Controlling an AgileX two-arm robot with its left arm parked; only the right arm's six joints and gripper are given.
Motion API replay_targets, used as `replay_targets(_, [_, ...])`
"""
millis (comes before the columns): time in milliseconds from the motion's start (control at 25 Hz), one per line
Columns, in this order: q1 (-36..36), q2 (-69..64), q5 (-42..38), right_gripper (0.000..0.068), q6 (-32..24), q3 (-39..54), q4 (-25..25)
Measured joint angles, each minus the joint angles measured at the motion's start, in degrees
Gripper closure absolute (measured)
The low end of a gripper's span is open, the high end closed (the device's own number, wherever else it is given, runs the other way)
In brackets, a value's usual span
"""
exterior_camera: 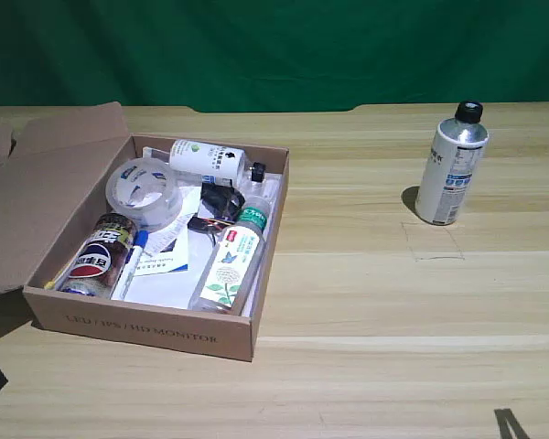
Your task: Place the white bottle into the box.
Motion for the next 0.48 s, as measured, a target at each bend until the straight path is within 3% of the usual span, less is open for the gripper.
replay_targets(480, [0.0, 0.0, -0.8, 0.068, 0.0, -0.32, -0.11])
